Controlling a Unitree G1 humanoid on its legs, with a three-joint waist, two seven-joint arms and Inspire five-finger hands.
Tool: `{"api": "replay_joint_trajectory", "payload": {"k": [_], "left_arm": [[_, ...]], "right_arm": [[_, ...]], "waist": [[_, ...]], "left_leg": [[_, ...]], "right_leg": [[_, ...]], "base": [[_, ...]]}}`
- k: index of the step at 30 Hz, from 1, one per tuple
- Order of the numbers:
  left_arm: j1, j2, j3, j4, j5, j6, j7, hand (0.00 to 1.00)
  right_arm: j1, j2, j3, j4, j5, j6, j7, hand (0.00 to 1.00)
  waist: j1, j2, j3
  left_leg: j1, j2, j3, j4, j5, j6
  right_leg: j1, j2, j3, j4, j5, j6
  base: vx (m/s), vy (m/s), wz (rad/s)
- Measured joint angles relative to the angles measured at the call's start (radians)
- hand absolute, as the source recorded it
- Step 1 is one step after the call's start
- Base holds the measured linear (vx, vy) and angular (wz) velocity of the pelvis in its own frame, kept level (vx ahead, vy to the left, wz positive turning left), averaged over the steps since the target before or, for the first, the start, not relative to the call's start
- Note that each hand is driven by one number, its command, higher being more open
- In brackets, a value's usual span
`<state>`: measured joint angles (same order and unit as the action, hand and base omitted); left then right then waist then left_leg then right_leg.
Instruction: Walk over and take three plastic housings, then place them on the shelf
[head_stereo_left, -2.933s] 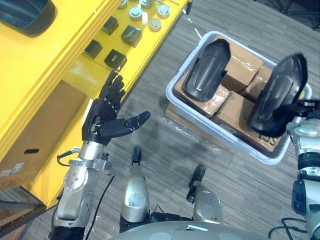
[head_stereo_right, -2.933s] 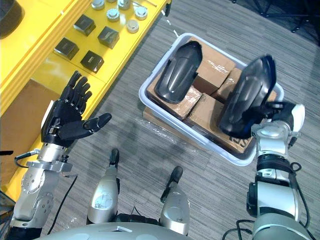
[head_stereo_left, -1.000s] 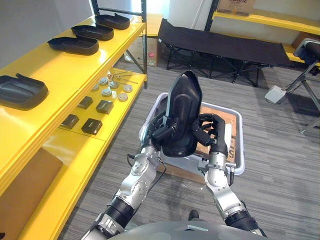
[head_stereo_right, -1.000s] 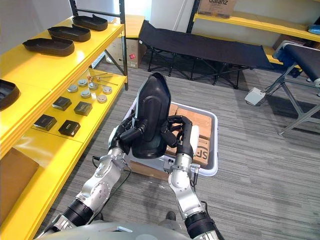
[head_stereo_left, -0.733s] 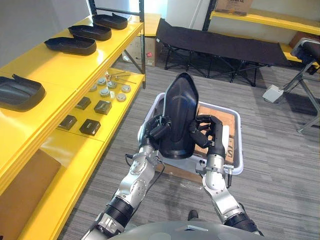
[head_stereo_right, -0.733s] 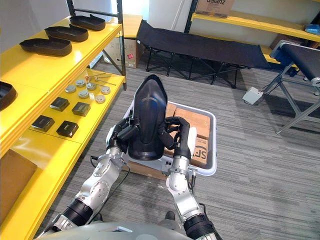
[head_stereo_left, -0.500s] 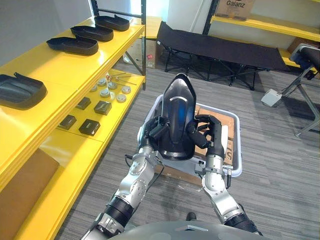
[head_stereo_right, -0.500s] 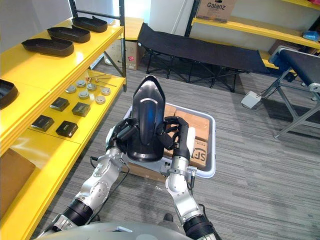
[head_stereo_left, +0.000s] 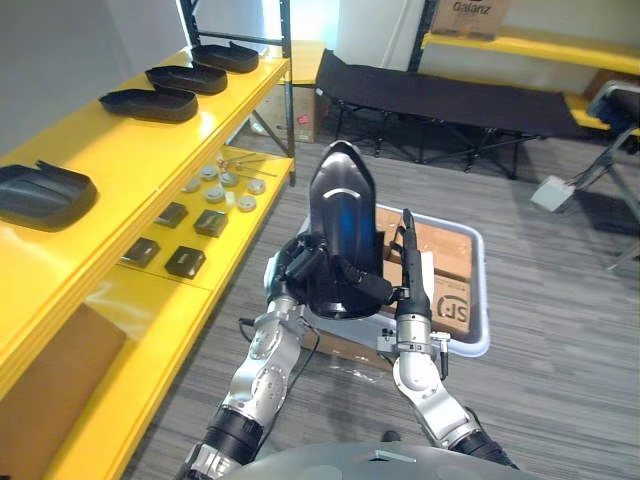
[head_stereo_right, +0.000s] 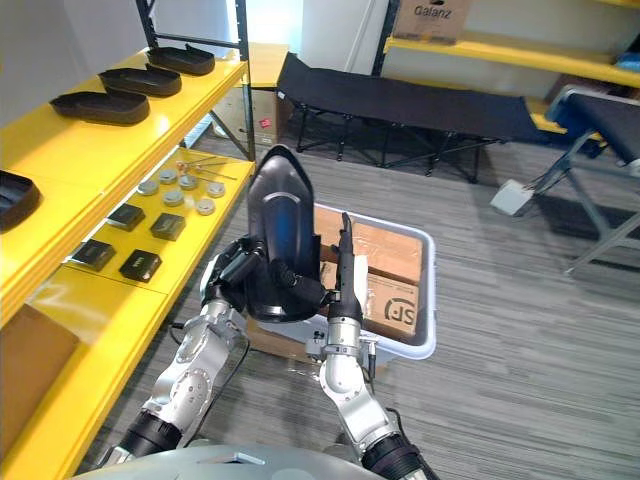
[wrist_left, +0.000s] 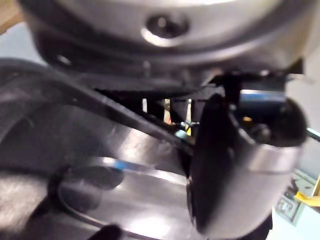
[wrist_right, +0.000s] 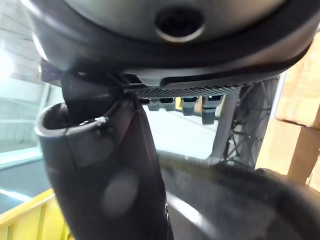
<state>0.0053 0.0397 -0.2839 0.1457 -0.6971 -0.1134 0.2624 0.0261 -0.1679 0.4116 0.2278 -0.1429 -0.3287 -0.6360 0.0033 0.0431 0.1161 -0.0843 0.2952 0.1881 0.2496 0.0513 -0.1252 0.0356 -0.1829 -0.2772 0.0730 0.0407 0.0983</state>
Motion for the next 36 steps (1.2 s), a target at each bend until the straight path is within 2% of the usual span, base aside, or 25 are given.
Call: {"api": "replay_joint_trajectory", "payload": {"k": [1,2,3,4,5,6,7,8,9,10,11,12,13,15,17,21,25,27,29,30,32,34,36], "left_arm": [[0.021,0.004,0.027,0.000,0.001,-0.010,-0.016,0.00],[0.037,0.005,0.027,-0.005,0.006,-0.021,-0.027,0.00],[0.048,0.002,0.025,-0.007,0.019,-0.023,-0.027,0.00],[0.092,-0.016,0.023,-0.011,0.040,-0.030,-0.036,0.00],[0.142,-0.021,0.019,-0.034,0.041,-0.031,-0.056,0.00],[0.162,-0.022,0.016,-0.048,0.045,-0.033,-0.065,0.00],[0.174,-0.019,0.014,-0.065,0.057,-0.033,-0.087,0.00],[0.174,-0.009,0.013,-0.077,0.076,-0.035,-0.095,0.00],[0.173,-0.007,0.008,-0.082,0.077,-0.037,-0.097,0.00],[0.173,-0.006,-0.007,-0.104,0.076,-0.037,-0.097,0.00],[0.172,-0.007,-0.025,-0.128,0.075,-0.037,-0.099,0.00],[0.172,-0.007,-0.031,-0.133,0.072,-0.037,-0.102,0.00],[0.171,0.000,-0.033,-0.132,0.068,-0.037,-0.107,0.00],[0.222,0.008,-0.031,-0.145,0.066,-0.038,-0.121,0.00],[0.268,0.023,-0.025,-0.173,0.077,-0.036,-0.127,0.00],[0.290,0.084,-0.023,-0.191,0.093,-0.031,-0.146,0.00],[0.333,0.085,-0.003,-0.279,0.127,-0.037,-0.128,0.00],[0.347,0.073,-0.002,-0.315,0.157,-0.045,-0.089,0.00],[0.347,0.072,0.005,-0.327,0.157,-0.082,-0.050,0.00],[0.348,0.072,0.010,-0.334,0.157,-0.084,-0.046,0.00],[0.360,0.073,0.036,-0.366,0.160,-0.110,-0.022,0.00],[0.386,0.072,0.048,-0.391,0.170,-0.120,-0.019,0.00],[0.408,0.069,0.065,-0.414,0.199,-0.127,-0.021,0.00]], "right_arm": [[0.004,-0.001,-0.026,0.003,0.000,0.000,0.001,1.00],[0.012,-0.011,-0.044,0.004,-0.003,-0.007,0.019,1.00],[0.014,-0.024,-0.046,0.005,-0.008,-0.011,0.028,1.00],[0.040,-0.034,-0.050,-0.001,-0.008,-0.013,0.043,1.00],[0.085,-0.029,-0.052,-0.026,-0.007,-0.017,0.048,1.00],[0.109,-0.027,-0.054,-0.048,-0.006,-0.021,0.053,1.00],[0.145,-0.022,-0.071,-0.082,-0.006,-0.028,0.063,1.00],[0.157,-0.003,-0.087,-0.090,-0.006,-0.028,0.076,1.00],[0.160,0.005,-0.098,-0.095,-0.006,-0.027,0.084,1.00],[0.172,0.009,-0.118,-0.134,-0.006,-0.027,0.094,1.00],[0.182,0.004,-0.141,-0.179,-0.007,-0.029,0.101,1.00],[0.184,0.004,-0.153,-0.195,-0.008,-0.029,0.101,1.00],[0.179,0.009,-0.158,-0.193,-0.008,-0.028,0.102,1.00],[0.202,0.022,-0.155,-0.200,-0.050,-0.035,0.107,1.00],[0.213,0.022,-0.138,-0.200,-0.066,-0.033,0.107,1.00],[0.254,0.026,-0.117,-0.200,-0.075,-0.034,0.107,1.00],[0.234,0.025,-0.105,-0.197,-0.010,-0.075,0.147,1.00],[0.197,0.016,-0.103,-0.186,0.025,-0.083,0.179,1.00],[0.137,0.014,-0.082,-0.149,0.042,-0.099,0.193,1.00],[0.127,0.016,-0.077,-0.148,0.042,-0.099,0.193,1.00],[0.097,0.031,-0.049,-0.148,0.041,-0.104,0.192,1.00],[0.089,0.033,-0.032,-0.146,0.040,-0.110,0.191,1.00],[0.087,0.041,-0.021,-0.139,0.035,-0.115,0.190,1.00]], "waist": [[-0.001,0.006,0.005],[-0.005,0.003,0.019],[0.005,0.000,0.038],[0.014,0.011,0.044],[-0.003,0.022,0.036],[-0.013,0.030,0.031],[-0.033,0.032,0.031],[-0.041,0.016,0.027],[-0.043,0.009,0.028],[-0.051,0.012,0.030],[-0.059,0.038,0.030],[-0.060,0.052,0.033],[-0.054,0.042,0.046],[-0.034,0.036,0.046],[-0.030,0.035,0.048],[-0.033,0.033,0.049],[-0.022,0.036,0.048],[-0.001,0.034,0.049],[0.023,0.023,0.057],[0.026,0.018,0.060],[0.058,-0.006,0.077],[0.077,-0.008,0.081],[0.079,-0.013,0.092]], "left_leg": [[-0.044,-0.003,0.001,0.011,0.054,0.074],[-0.070,-0.011,0.014,0.080,0.032,0.119],[-0.099,0.003,0.030,0.250,-0.060,0.128],[-0.098,0.013,0.066,0.509,-0.129,0.143],[-0.060,0.016,0.100,0.595,-0.129,0.152],[-0.038,0.017,0.112,0.588,-0.128,0.155],[-0.014,0.003,0.138,0.504,-0.165,0.155],[-0.001,-0.048,0.145,0.389,-0.167,0.154],[0.011,-0.076,0.136,0.317,-0.168,0.149],[0.027,-0.112,0.115,0.175,-0.177,0.121],[0.028,-0.121,0.117,0.082,-0.195,0.094],[0.036,-0.126,0.119,0.039,-0.210,0.082],[0.059,-0.148,0.129,-0.004,-0.210,0.061],[0.056,-0.197,0.142,-0.049,-0.193,0.074],[0.038,-0.239,0.122,-0.060,-0.190,0.090],[0.021,-0.293,0.024,-0.092,-0.166,0.110],[-0.016,-0.300,-0.068,-0.113,-0.123,0.103],[-0.034,-0.287,-0.098,-0.112,-0.118,0.100],[-0.042,-0.280,-0.138,-0.121,-0.104,0.083],[-0.041,-0.280,-0.143,-0.126,-0.100,0.081],[-0.010,-0.285,-0.184,-0.181,-0.067,0.069],[0.008,-0.290,-0.196,-0.225,-0.036,0.064],[0.024,-0.305,-0.192,-0.262,-0.002,0.074]], "right_leg": [[-0.039,-0.004,-0.006,0.075,-0.047,-0.022],[-0.069,-0.041,-0.044,0.133,-0.078,-0.025],[-0.072,-0.048,-0.055,0.160,-0.089,-0.034],[-0.057,-0.062,-0.057,0.189,-0.094,-0.038],[-0.048,-0.067,-0.078,0.190,-0.096,-0.042],[-0.049,-0.067,-0.090,0.190,-0.097,-0.042],[-0.059,-0.074,-0.119,0.186,-0.093,-0.040],[-0.070,-0.099,-0.140,0.164,-0.083,-0.026],[-0.071,-0.105,-0.150,0.142,-0.078,-0.022],[-0.074,-0.110,-0.187,0.093,-0.052,-0.019],[-0.086,-0.109,-0.227,0.079,-0.028,-0.014],[-0.089,-0.110,-0.244,0.081,-0.020,-0.007],[-0.086,-0.130,-0.245,0.082,-0.012,0.005],[-0.065,-0.150,-0.243,0.029,0.019,0.038],[-0.055,-0.171,-0.241,-0.014,0.046,0.043],[-0.028,-0.172,-0.186,-0.028,0.048,0.047],[-0.018,-0.160,-0.241,-0.024,0.050,0.049],[-0.019,-0.144,-0.263,-0.018,0.047,0.044],[-0.014,-0.133,-0.300,0.021,0.020,0.016],[-0.010,-0.133,-0.308,0.029,0.012,0.016],[0.022,-0.137,-0.345,0.055,-0.033,0.019],[0.052,-0.139,-0.391,0.068,-0.052,0.019],[0.091,-0.152,-0.446,0.089,-0.076,0.034]], "base": [[-0.20,-0.090,0.90],[-0.20,-0.085,0.91],[-0.15,-0.071,0.60],[-0.07,-0.059,0.29],[-0.05,-0.040,0.36],[-0.05,0.013,0.68],[-0.13,0.053,0.82],[-0.11,0.048,0.84],[-0.18,0.084,0.91],[-0.17,0.127,1.08],[-0.20,0.176,1.13],[-0.13,0.180,0.85],[-0.08,0.167,0.48],[-0.07,0.161,0.39],[-0.03,0.176,0.44],[0.07,0.076,0.83],[0.15,-0.049,0.76],[0.13,-0.071,0.59],[0.06,-0.049,0.55],[0.04,-0.060,0.66],[0.03,-0.090,0.63],[0.00,-0.070,0.77],[-0.02,-0.021,0.94]]}}
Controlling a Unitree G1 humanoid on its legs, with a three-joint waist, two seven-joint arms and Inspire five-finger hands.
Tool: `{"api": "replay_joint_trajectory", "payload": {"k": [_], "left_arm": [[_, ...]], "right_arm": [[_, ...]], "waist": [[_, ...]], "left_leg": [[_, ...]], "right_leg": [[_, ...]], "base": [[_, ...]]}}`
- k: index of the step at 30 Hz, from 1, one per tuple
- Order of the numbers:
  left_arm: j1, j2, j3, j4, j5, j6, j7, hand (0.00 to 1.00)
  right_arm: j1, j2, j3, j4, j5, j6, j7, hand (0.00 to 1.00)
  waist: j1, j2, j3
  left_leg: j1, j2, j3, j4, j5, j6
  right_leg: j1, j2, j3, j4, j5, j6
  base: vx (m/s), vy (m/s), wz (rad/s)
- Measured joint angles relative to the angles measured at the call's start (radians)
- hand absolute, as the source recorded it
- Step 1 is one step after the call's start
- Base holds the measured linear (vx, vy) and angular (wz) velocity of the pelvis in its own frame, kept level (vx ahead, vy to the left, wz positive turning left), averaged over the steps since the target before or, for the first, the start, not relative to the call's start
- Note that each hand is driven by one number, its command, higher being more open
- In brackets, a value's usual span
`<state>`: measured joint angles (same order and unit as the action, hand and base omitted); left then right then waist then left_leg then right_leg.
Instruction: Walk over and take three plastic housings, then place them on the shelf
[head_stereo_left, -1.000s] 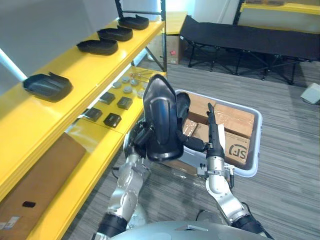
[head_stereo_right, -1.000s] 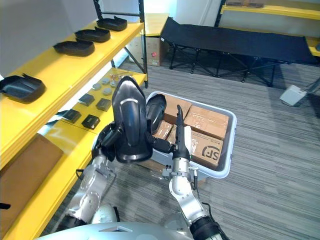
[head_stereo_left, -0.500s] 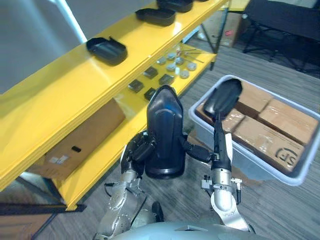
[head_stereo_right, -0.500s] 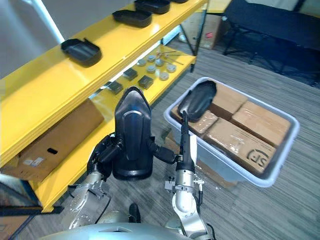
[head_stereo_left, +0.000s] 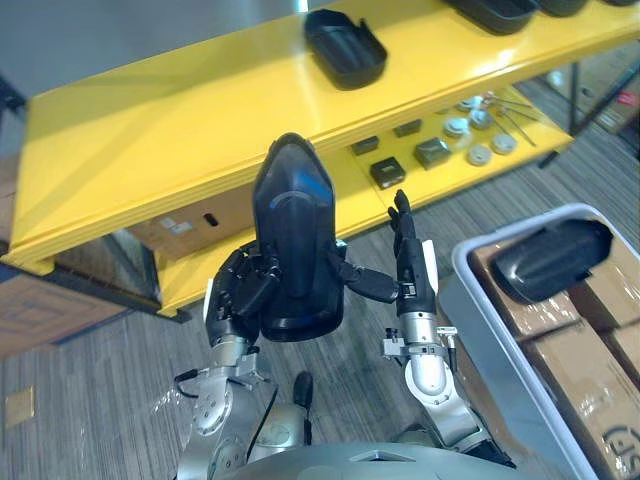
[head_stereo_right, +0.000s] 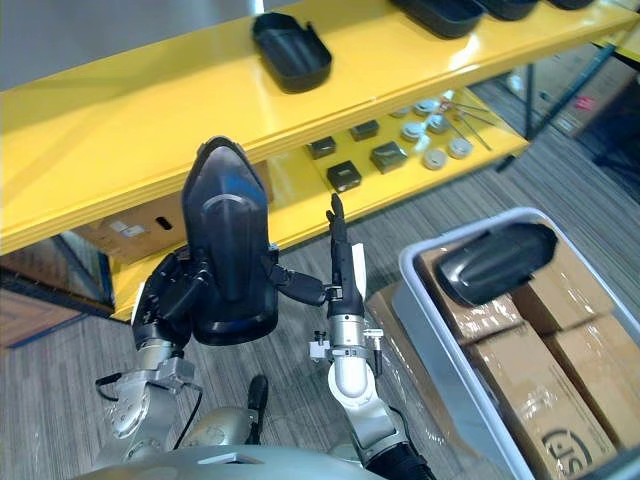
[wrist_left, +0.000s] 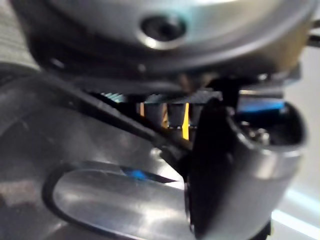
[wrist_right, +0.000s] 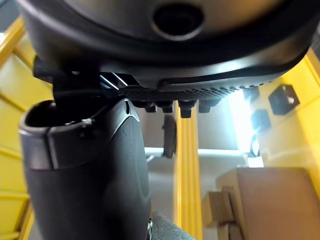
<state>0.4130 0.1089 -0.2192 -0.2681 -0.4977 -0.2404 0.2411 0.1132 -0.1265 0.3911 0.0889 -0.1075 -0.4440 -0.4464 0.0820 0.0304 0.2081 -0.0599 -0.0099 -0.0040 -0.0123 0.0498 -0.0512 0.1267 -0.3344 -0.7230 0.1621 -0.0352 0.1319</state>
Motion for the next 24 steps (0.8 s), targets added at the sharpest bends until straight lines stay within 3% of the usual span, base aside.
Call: {"api": "replay_joint_trajectory", "payload": {"k": [3,5,6,7,9,11,13,15,16,17,18,19,20,21,22,24], "left_arm": [[0.018,-0.018,0.033,-0.001,-0.001,-0.001,-0.030,0.00],[0.037,-0.031,0.053,-0.002,-0.002,-0.003,-0.032,0.00],[0.037,-0.032,0.059,-0.002,-0.002,-0.010,-0.032,0.00],[0.032,-0.031,0.062,-0.002,-0.001,-0.018,-0.033,0.00],[0.034,-0.039,0.082,-0.015,0.031,-0.051,-0.033,0.00],[0.016,-0.041,0.099,-0.019,0.054,-0.077,-0.045,0.00],[0.010,-0.053,0.126,-0.033,0.071,-0.087,-0.070,0.00],[0.002,-0.051,0.144,-0.055,0.085,-0.094,-0.086,0.00],[-0.021,-0.049,0.149,-0.055,0.090,-0.096,-0.102,0.00],[-0.049,-0.041,0.148,-0.055,0.116,-0.096,-0.105,0.00],[-0.065,-0.034,0.148,-0.055,0.122,-0.096,-0.106,0.00],[-0.096,-0.016,0.145,-0.055,0.135,-0.098,-0.108,0.00],[-0.134,-0.005,0.140,-0.055,0.150,-0.108,-0.111,0.00],[-0.157,0.003,0.136,-0.055,0.151,-0.116,-0.113,0.00],[-0.203,0.013,0.129,-0.055,0.153,-0.125,-0.114,0.00],[-0.252,0.018,0.114,-0.054,0.159,-0.125,-0.114,0.00]], "right_arm": [[-0.017,0.009,0.015,0.029,-0.013,-0.023,-0.005,1.00],[-0.038,0.015,0.025,0.041,-0.049,-0.027,-0.007,1.00],[-0.055,0.019,0.028,0.058,-0.051,-0.034,-0.008,1.00],[-0.068,0.018,0.032,0.066,-0.049,-0.038,-0.015,1.00],[-0.108,0.016,0.052,0.071,-0.063,-0.053,-0.027,1.00],[-0.132,0.021,0.053,0.072,-0.075,-0.061,-0.042,1.00],[-0.152,0.028,0.053,0.071,-0.083,-0.067,-0.045,1.00],[-0.156,0.041,0.051,0.058,-0.081,-0.073,-0.047,1.00],[-0.156,0.046,0.039,0.043,-0.075,-0.074,-0.047,1.00],[-0.156,0.048,0.019,0.030,-0.074,-0.073,-0.043,1.00],[-0.156,0.047,0.009,0.024,-0.074,-0.073,-0.040,1.00],[-0.154,0.047,-0.010,0.001,-0.072,-0.073,-0.030,1.00],[-0.146,0.047,-0.037,-0.040,-0.071,-0.073,-0.011,1.00],[-0.145,0.047,-0.054,-0.061,-0.070,-0.073,-0.002,1.00],[-0.150,0.047,-0.089,-0.097,-0.067,-0.076,0.010,1.00],[-0.154,0.041,-0.132,-0.126,-0.059,-0.094,0.028,1.00]], "waist": [[0.010,0.007,0.017],[0.043,-0.004,0.028],[0.049,-0.013,0.043],[0.044,-0.013,0.059],[0.064,-0.003,0.078],[0.080,-0.004,0.079],[0.081,-0.003,0.080],[0.078,-0.008,0.076],[0.071,-0.009,0.074],[0.055,-0.011,0.074],[0.045,-0.013,0.072],[0.026,-0.014,0.069],[0.011,-0.014,0.062],[0.007,-0.014,0.061],[-0.006,-0.014,0.056],[-0.013,-0.002,0.047]], "left_leg": [[0.006,-0.020,0.021,-0.020,0.032,0.023],[0.011,-0.048,0.034,-0.021,0.021,0.032],[-0.007,-0.044,0.087,0.024,-0.019,0.059],[-0.042,-0.025,0.153,0.117,-0.064,0.061],[-0.145,0.006,0.188,0.369,-0.197,0.080],[-0.178,0.033,0.225,0.492,-0.279,0.093],[-0.176,0.055,0.282,0.563,-0.338,0.106],[-0.169,0.039,0.295,0.591,-0.378,0.130],[-0.145,0.016,0.282,0.576,-0.374,0.139],[-0.115,-0.009,0.258,0.535,-0.357,0.162],[-0.092,-0.021,0.247,0.500,-0.344,0.168],[-0.042,-0.043,0.220,0.419,-0.309,0.173],[0.002,-0.062,0.191,0.335,-0.271,0.172],[0.022,-0.072,0.178,0.298,-0.256,0.169],[0.058,-0.088,0.154,0.244,-0.233,0.170],[0.092,-0.092,0.131,0.214,-0.231,0.167]], "right_leg": [[0.038,-0.022,-0.054,0.034,-0.018,0.002],[0.040,-0.057,-0.050,0.068,-0.040,0.017],[0.048,-0.078,-0.047,0.085,-0.049,0.030],[0.062,-0.088,-0.047,0.098,-0.050,0.031],[0.067,-0.093,-0.038,0.119,-0.059,0.044],[0.087,-0.102,-0.031,0.120,-0.085,0.065],[0.099,-0.119,-0.010,0.132,-0.097,0.045],[0.089,-0.149,0.031,0.172,-0.076,0.007],[0.048,-0.183,0.085,0.264,-0.039,-0.061],[-0.013,-0.187,0.195,0.383,-0.044,-0.099],[-0.040,-0.167,0.250,0.433,-0.074,-0.086],[-0.084,-0.106,0.329,0.486,-0.131,-0.055],[-0.125,-0.045,0.360,0.484,-0.172,-0.052],[-0.150,-0.018,0.365,0.474,-0.187,-0.059],[-0.207,0.031,0.375,0.442,-0.201,-0.076],[-0.299,0.097,0.394,0.373,-0.198,-0.074]], "base": [[-0.01,0.031,0.73],[-0.02,0.070,0.12],[-0.06,0.075,0.34],[-0.07,0.083,0.32],[-0.05,0.147,0.04],[0.02,0.164,-0.09],[0.07,0.188,-0.11],[0.09,0.229,-0.09],[0.14,0.252,0.22],[0.15,0.225,0.39],[0.20,0.178,0.59],[0.18,0.114,0.68],[0.19,0.102,0.66],[0.17,0.070,0.67],[0.28,0.081,0.60],[0.30,0.065,0.51]]}}
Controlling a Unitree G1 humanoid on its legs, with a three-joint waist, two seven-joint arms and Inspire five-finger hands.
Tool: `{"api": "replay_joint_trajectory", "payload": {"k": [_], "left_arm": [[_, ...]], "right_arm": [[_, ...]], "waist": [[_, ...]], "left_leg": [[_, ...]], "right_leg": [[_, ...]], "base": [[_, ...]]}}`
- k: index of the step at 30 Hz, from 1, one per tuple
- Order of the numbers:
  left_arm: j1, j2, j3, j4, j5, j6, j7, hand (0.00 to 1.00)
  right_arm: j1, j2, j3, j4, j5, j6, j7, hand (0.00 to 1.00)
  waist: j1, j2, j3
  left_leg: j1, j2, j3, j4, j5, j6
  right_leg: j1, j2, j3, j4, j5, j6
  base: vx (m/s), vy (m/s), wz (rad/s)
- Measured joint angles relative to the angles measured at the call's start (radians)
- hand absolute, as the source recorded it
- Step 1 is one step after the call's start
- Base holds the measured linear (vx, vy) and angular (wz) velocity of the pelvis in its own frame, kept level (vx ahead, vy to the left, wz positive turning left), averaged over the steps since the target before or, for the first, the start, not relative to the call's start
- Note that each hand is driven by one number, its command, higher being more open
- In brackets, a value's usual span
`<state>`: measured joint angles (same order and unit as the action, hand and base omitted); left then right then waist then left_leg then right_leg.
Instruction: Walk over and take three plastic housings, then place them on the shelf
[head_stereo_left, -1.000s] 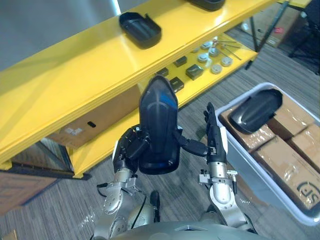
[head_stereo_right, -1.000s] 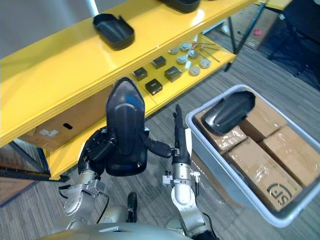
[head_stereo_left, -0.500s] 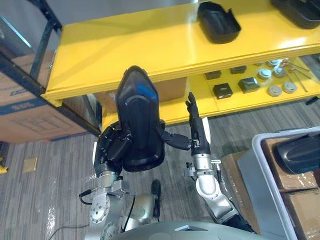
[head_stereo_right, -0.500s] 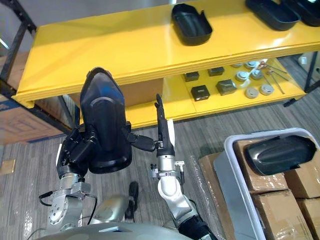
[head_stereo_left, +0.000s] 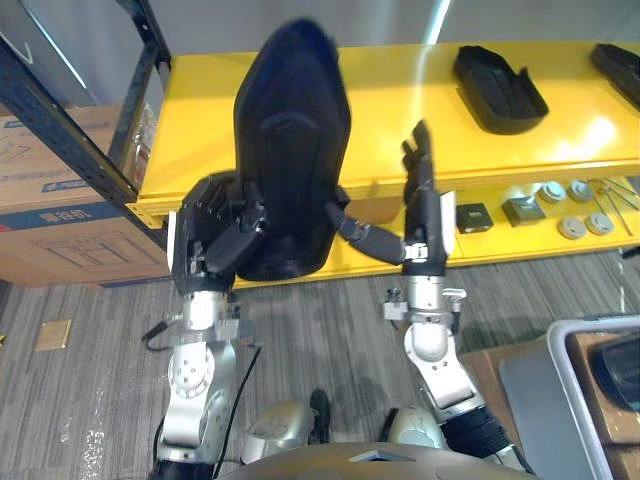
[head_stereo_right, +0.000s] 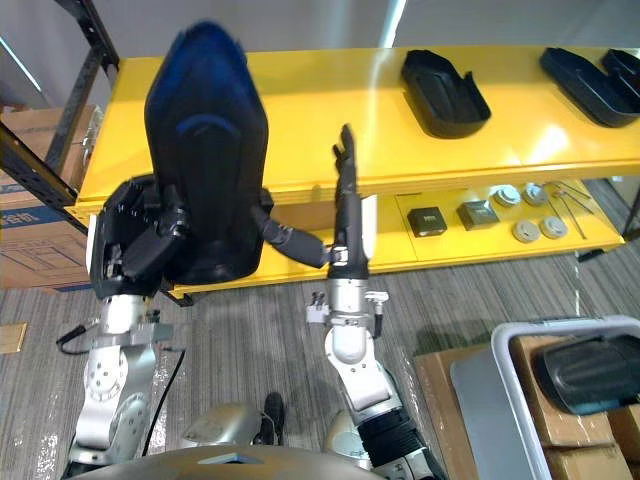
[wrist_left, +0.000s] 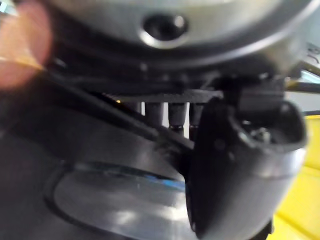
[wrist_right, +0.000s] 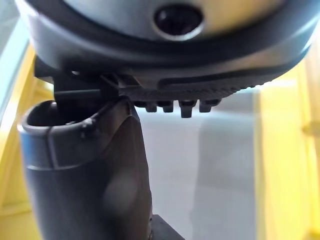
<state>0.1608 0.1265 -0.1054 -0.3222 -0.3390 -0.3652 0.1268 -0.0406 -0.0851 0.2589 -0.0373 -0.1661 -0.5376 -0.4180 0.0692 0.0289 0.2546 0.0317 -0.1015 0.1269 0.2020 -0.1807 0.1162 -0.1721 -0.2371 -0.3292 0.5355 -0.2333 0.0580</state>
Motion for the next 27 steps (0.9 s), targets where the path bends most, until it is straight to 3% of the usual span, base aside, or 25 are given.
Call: {"api": "replay_joint_trajectory", "payload": {"k": [2,4,5,7,9,10,11,12,13,16,17,18,19,21,22,23,25,27], "left_arm": [[-0.022,-0.001,-0.003,0.004,0.014,0.000,0.000,0.00],[-0.026,0.000,-0.003,0.011,0.033,0.000,0.003,0.00],[-0.027,0.001,-0.003,0.014,0.033,0.000,0.005,0.00],[-0.031,0.003,-0.007,0.016,0.032,-0.002,0.005,0.00],[-0.042,0.011,-0.027,0.016,0.028,-0.014,0.004,0.00],[-0.043,0.024,-0.040,0.011,0.026,-0.034,0.004,0.00],[-0.045,0.023,-0.045,0.001,0.020,-0.056,0.004,0.00],[-0.044,0.013,-0.045,0.000,0.010,-0.068,0.005,0.00],[-0.051,0.014,-0.042,-0.004,-0.009,-0.070,0.005,0.00],[-0.054,-0.001,-0.042,-0.001,-0.013,-0.038,-0.001,0.00],[-0.052,-0.003,-0.042,0.007,-0.013,-0.016,-0.004,0.00],[-0.049,-0.004,-0.041,0.009,-0.013,-0.005,-0.006,0.00],[-0.046,-0.005,-0.036,0.011,-0.013,0.001,-0.007,0.00],[-0.038,-0.004,-0.016,0.011,-0.011,0.001,-0.017,0.00],[-0.034,-0.004,-0.005,0.011,-0.013,0.001,-0.022,0.00],[-0.030,-0.005,0.005,0.012,-0.013,0.001,-0.021,0.00],[-0.025,-0.002,0.010,0.014,-0.014,0.003,-0.018,0.00],[-0.036,0.004,0.015,0.010,-0.026,0.022,-0.026,0.00]], "right_arm": [[-0.005,0.000,-0.019,-0.009,0.020,-0.006,0.018,1.00],[-0.002,-0.001,-0.032,-0.009,0.021,-0.007,0.027,1.00],[-0.002,-0.004,-0.039,-0.011,0.021,-0.017,0.039,1.00],[0.005,-0.012,-0.052,-0.036,0.022,-0.022,0.048,1.00],[0.024,-0.051,-0.063,-0.092,0.021,-0.030,0.050,1.00],[0.033,-0.083,-0.076,-0.127,0.021,-0.037,0.060,1.00],[0.018,-0.122,-0.091,-0.162,0.038,-0.041,0.092,1.00],[-0.007,-0.150,-0.098,-0.167,0.052,-0.047,0.111,1.00],[-0.039,-0.182,-0.114,-0.174,0.077,-0.049,0.149,1.00],[-0.049,-0.202,-0.139,-0.175,0.191,-0.039,0.248,1.00],[-0.032,-0.202,-0.143,-0.175,0.226,-0.031,0.271,1.00],[-0.021,-0.198,-0.151,-0.176,0.248,-0.028,0.285,1.00],[-0.004,-0.184,-0.175,-0.178,0.301,-0.029,0.293,1.00],[-0.004,-0.146,-0.268,-0.182,0.393,-0.028,0.289,1.00],[-0.003,-0.126,-0.323,-0.188,0.449,-0.029,0.271,1.00],[0.002,-0.117,-0.373,-0.194,0.491,-0.029,0.252,1.00],[0.033,-0.105,-0.394,-0.219,0.498,-0.030,0.229,1.00],[0.086,-0.103,-0.390,-0.298,0.486,-0.030,0.210,1.00]], "waist": [[-0.023,0.002,0.000],[-0.035,0.002,0.000],[-0.057,0.002,0.000],[-0.066,-0.005,-0.002],[-0.075,-0.010,-0.004],[-0.077,-0.035,-0.022],[-0.064,-0.039,-0.044],[-0.055,-0.010,-0.046],[-0.054,0.003,-0.054],[-0.064,0.019,-0.064],[-0.069,0.015,-0.062],[-0.069,0.016,-0.062],[-0.069,0.019,-0.064],[-0.067,0.025,-0.068],[-0.068,0.030,-0.068],[-0.068,0.042,-0.067],[-0.069,0.040,-0.069],[-0.095,0.033,-0.074]], "left_leg": [[0.056,-0.002,-0.027,-0.015,-0.013,-0.022],[0.108,0.000,-0.043,-0.011,-0.035,-0.058],[0.146,0.009,-0.062,0.002,-0.059,-0.097],[0.168,0.015,-0.079,0.037,-0.093,-0.139],[0.181,0.045,-0.095,0.105,-0.158,-0.191],[0.190,0.058,-0.095,0.127,-0.196,-0.219],[0.198,0.087,-0.092,0.133,-0.240,-0.213],[0.196,0.124,-0.094,0.139,-0.255,-0.198],[0.181,0.165,-0.091,0.145,-0.251,-0.203],[0.125,0.215,-0.061,0.265,-0.201,-0.179],[0.075,0.224,-0.044,0.390,-0.158,-0.180],[0.058,0.231,-0.035,0.431,-0.167,-0.179],[0.035,0.238,-0.011,0.430,-0.203,-0.179],[-0.014,0.238,-0.010,0.332,-0.208,-0.179],[-0.042,0.237,-0.012,0.238,-0.186,-0.185],[-0.043,0.244,-0.001,0.150,-0.064,-0.187],[-0.019,0.225,0.035,0.115,-0.033,-0.179],[-0.019,0.180,0.041,0.064,-0.009,-0.156]], "right_leg": [[-0.078,0.032,0.032,-0.093,0.031,0.032],[-0.123,0.031,0.067,-0.164,0.102,0.028],[-0.134,0.031,0.107,-0.211,0.152,0.030],[-0.134,0.042,0.172,-0.214,0.197,0.026],[-0.097,0.067,0.234,-0.187,0.252,0.008],[-0.049,0.079,0.237,-0.192,0.313,-0.023],[-0.013,0.091,0.206,-0.233,0.279,0.020],[-0.008,0.129,0.188,-0.244,0.284,0.009],[0.002,0.166,0.167,-0.270,0.280,-0.010],[0.053,0.217,0.143,-0.338,0.272,-0.041],[0.099,0.211,0.146,-0.383,0.279,-0.053],[0.125,0.207,0.150,-0.404,0.281,-0.055],[0.162,0.197,0.155,-0.433,0.281,-0.054],[0.183,0.180,0.166,-0.458,0.283,-0.051],[0.189,0.169,0.173,-0.467,0.288,-0.044],[0.192,0.167,0.184,-0.468,0.289,-0.036],[0.195,0.150,0.203,-0.477,0.292,-0.019],[0.189,0.111,0.201,-0.513,0.311,0.008]], "base": [[0.29,0.018,0.42],[0.37,-0.021,0.49],[0.37,-0.067,0.61],[0.37,-0.125,0.79],[0.33,-0.194,1.04],[0.46,-0.328,0.98],[0.46,-0.323,0.69],[0.37,-0.259,0.32],[0.33,-0.247,0.11],[0.31,-0.250,0.11],[0.21,-0.128,0.03],[0.23,-0.099,-0.03],[0.19,-0.018,-0.13],[0.18,0.053,-0.16],[0.10,0.135,-0.28],[0.05,0.143,-0.42],[0.03,0.148,-0.35],[0.02,0.162,0.04]]}}
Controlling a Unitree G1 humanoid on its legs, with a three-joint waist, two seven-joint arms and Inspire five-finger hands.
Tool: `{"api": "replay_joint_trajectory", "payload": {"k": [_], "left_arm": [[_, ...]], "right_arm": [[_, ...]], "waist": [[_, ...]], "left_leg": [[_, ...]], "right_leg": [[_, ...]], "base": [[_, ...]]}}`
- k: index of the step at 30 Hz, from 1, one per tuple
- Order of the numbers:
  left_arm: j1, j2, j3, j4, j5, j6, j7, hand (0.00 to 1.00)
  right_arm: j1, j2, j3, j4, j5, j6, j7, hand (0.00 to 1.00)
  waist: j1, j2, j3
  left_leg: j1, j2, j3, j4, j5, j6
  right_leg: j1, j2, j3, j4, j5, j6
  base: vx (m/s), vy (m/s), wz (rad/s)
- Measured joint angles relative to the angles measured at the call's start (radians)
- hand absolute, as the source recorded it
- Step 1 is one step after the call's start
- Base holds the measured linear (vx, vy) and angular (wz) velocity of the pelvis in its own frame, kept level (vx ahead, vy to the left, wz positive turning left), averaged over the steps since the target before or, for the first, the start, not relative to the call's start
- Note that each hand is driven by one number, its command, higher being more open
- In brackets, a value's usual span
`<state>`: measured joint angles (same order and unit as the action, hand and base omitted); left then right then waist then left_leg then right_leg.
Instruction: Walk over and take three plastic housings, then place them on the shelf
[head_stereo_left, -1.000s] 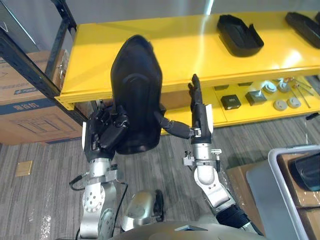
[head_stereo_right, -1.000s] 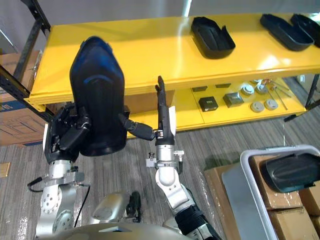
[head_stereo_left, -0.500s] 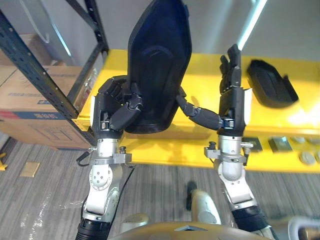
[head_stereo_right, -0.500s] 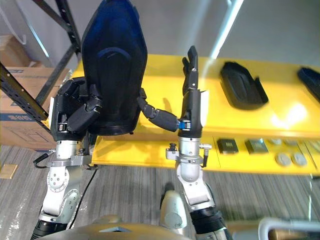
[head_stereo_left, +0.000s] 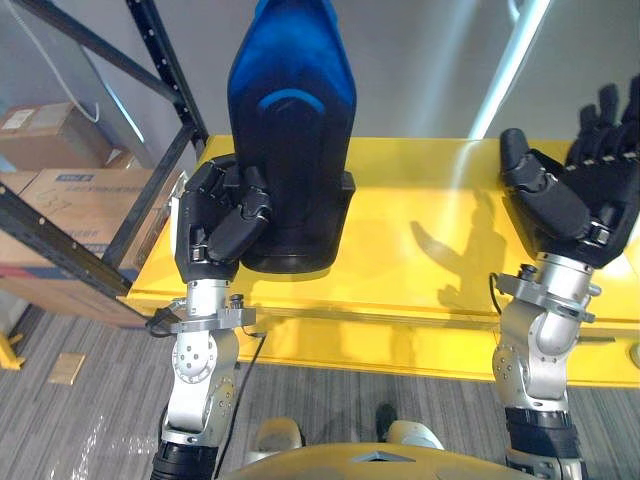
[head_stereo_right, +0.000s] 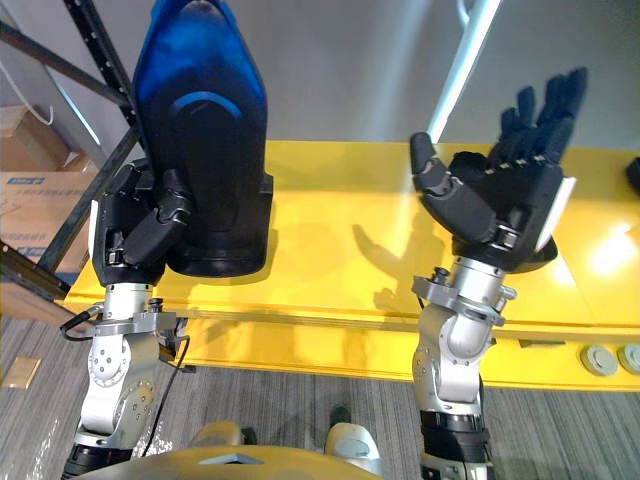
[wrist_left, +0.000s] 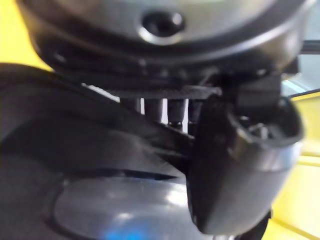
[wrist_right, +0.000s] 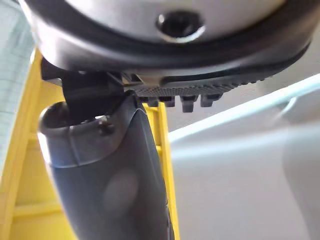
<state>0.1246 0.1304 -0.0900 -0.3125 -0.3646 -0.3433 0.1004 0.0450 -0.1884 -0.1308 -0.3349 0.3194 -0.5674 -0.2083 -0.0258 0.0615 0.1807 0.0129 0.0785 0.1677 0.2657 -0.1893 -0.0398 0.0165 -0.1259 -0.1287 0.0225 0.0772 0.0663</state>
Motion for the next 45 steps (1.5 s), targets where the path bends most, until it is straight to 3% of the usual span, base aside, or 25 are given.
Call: {"api": "replay_joint_trajectory", "payload": {"k": [3,7,12,17,22,27,32,37,40,41,45], "left_arm": [[0.002,0.006,-0.019,-0.001,-0.018,0.063,-0.033,0.00],[0.001,0.038,-0.050,-0.007,-0.017,0.113,-0.082,0.00],[-0.078,0.083,-0.116,-0.005,-0.017,0.203,-0.057,0.00],[-0.279,0.096,-0.157,0.125,-0.017,0.258,0.104,0.00],[-0.399,0.060,-0.137,0.323,-0.028,0.293,0.295,0.00],[-0.500,0.025,-0.053,0.467,-0.069,0.304,0.454,0.00],[-0.613,0.024,-0.016,0.556,-0.069,0.303,0.551,0.00],[-0.665,0.024,0.004,0.612,-0.069,0.307,0.588,0.00],[-0.667,0.024,0.014,0.619,-0.071,0.334,0.555,0.00],[-0.668,0.026,0.008,0.615,-0.070,0.345,0.526,1.00],[-0.666,0.029,-0.009,0.614,-0.072,0.377,0.468,1.00]], "right_arm": [[0.045,0.001,0.027,-0.036,0.000,0.016,0.000,1.00],[0.101,0.001,0.028,-0.036,-0.002,0.073,0.004,1.00],[0.173,0.001,-0.008,-0.069,-0.030,0.128,0.012,1.00],[0.180,-0.001,-0.052,-0.107,0.001,0.130,0.070,1.00],[0.185,-0.001,-0.052,-0.111,0.047,0.141,0.130,1.00],[0.184,-0.005,-0.004,-0.111,0.047,0.153,0.180,1.00],[0.174,-0.045,0.049,-0.111,0.047,0.172,0.203,1.00],[0.164,-0.045,0.080,-0.110,0.044,0.189,0.202,1.00],[0.157,-0.045,0.083,-0.110,0.044,0.189,0.198,1.00],[0.153,-0.045,0.083,-0.110,0.044,0.189,0.197,1.00],[0.153,-0.044,0.085,-0.110,0.044,0.189,0.197,1.00]], "waist": [[-0.006,-0.003,-0.003],[-0.012,-0.011,-0.006],[-0.055,-0.015,-0.007],[-0.131,-0.037,-0.013],[-0.176,-0.038,-0.013],[-0.186,-0.040,-0.004],[-0.194,-0.040,0.021],[-0.194,-0.042,0.058],[-0.195,-0.041,0.071],[-0.192,-0.040,0.077],[-0.182,-0.039,0.077]], "left_leg": [[0.021,-0.025,0.022,-0.037,0.011,0.009],[0.039,-0.023,0.048,-0.062,0.014,0.007],[0.049,-0.008,0.107,-0.074,0.006,-0.003],[0.050,0.012,0.202,-0.075,-0.005,-0.015],[0.046,0.020,0.264,-0.071,-0.011,-0.015],[0.029,0.037,0.278,-0.056,-0.011,-0.020],[0.000,0.038,0.262,-0.038,-0.009,-0.020],[-0.016,0.039,0.244,-0.021,-0.009,-0.019],[-0.024,0.040,0.237,-0.011,-0.010,-0.017],[-0.027,0.041,0.235,-0.008,-0.011,-0.016],[-0.022,0.040,0.233,-0.006,-0.012,-0.014]], "right_leg": [[0.011,-0.017,0.010,-0.039,0.020,0.027],[0.015,-0.011,0.027,-0.060,0.028,0.027],[-0.007,0.006,0.082,-0.076,0.040,0.024],[-0.057,0.030,0.174,-0.083,0.066,0.022],[-0.088,0.044,0.229,-0.100,0.091,0.022],[-0.110,0.061,0.240,-0.100,0.103,0.016],[-0.120,0.060,0.223,-0.100,0.106,0.020],[-0.122,0.057,0.212,-0.100,0.112,0.022],[-0.121,0.057,0.205,-0.100,0.112,0.022],[-0.120,0.056,0.201,-0.100,0.112,0.022],[-0.112,0.055,0.198,-0.100,0.112,0.022]], "base": [[0.04,0.097,-0.08],[0.03,0.006,-0.13],[0.01,-0.017,-0.35],[-0.03,-0.023,-0.53],[-0.07,-0.033,-0.41],[-0.08,-0.061,-0.10],[-0.09,-0.045,0.10],[-0.07,-0.024,0.09],[-0.07,-0.018,0.08],[-0.07,-0.015,0.06],[-0.05,-0.005,0.03]]}}
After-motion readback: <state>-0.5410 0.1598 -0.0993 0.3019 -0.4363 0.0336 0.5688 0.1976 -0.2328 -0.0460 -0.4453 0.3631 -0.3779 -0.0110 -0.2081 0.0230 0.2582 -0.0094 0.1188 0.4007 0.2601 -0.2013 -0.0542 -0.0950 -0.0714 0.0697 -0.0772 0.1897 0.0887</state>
